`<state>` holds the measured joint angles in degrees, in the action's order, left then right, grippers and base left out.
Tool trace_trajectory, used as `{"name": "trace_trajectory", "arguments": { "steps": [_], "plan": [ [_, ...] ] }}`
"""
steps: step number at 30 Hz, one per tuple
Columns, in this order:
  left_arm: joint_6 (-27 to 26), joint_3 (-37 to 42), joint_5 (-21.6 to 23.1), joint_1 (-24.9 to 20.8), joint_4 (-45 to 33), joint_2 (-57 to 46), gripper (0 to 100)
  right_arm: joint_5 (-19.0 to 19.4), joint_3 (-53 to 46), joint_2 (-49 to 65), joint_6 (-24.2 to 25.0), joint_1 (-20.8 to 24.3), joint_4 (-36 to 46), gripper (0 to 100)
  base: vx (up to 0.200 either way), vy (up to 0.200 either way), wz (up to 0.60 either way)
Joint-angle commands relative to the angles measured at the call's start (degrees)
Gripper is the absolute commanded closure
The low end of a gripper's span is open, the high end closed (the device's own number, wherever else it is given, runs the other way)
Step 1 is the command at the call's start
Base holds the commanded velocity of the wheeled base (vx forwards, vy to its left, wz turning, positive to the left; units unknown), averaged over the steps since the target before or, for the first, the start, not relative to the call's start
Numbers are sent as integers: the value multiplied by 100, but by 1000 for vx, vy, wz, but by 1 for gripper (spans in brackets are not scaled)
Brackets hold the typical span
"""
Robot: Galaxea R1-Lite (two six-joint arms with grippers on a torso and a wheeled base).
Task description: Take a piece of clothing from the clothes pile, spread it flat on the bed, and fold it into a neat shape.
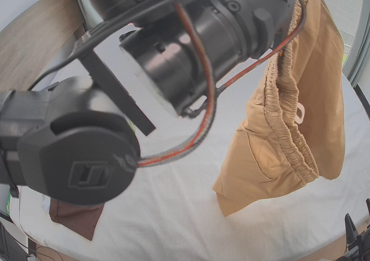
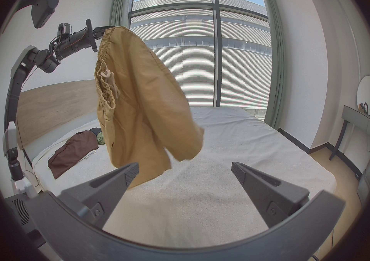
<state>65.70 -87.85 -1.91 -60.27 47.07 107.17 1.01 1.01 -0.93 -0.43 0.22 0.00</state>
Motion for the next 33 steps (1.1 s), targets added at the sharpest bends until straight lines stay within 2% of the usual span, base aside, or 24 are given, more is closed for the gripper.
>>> {"name": "trace_trajectory", "arguments": {
  "steps": [1, 6, 7, 9, 12, 15, 26, 33],
  "plan": [
    [-39, 1490, 51, 613, 162, -293, 100, 4, -101, 93, -1, 4, 0, 0, 0, 0, 0],
    [-540, 3045, 437, 1079, 1129, -73, 100, 4, -101, 93, -1, 4, 0, 0, 0, 0, 0],
    [-558, 3089, 455, 1088, 1164, -64, 100, 4, -101, 93, -1, 4, 0, 0, 0, 0, 0],
    [-839, 3792, 666, 1290, 1920, 270, 100, 4, -101, 93, -1, 4, 0, 0, 0, 0, 0],
    [-988, 4179, 692, 1448, 2869, 718, 100, 4, -101, 93, -1, 4, 0, 0, 0, 0, 0],
    [-1094, 4416, 692, 1615, 3397, 1034, 100, 4, -101, 93, -1, 4, 0, 0, 0, 0, 0],
    [-1147, 4917, 754, 1966, 4109, 1359, 100, 4, -101, 93, -1, 4, 0, 0, 0, 0, 0],
    [-1191, 5084, 763, 2098, 4153, 1395, 100, 4, -101, 93, -1, 4, 0, 0, 0, 0, 0]
  ]
}}
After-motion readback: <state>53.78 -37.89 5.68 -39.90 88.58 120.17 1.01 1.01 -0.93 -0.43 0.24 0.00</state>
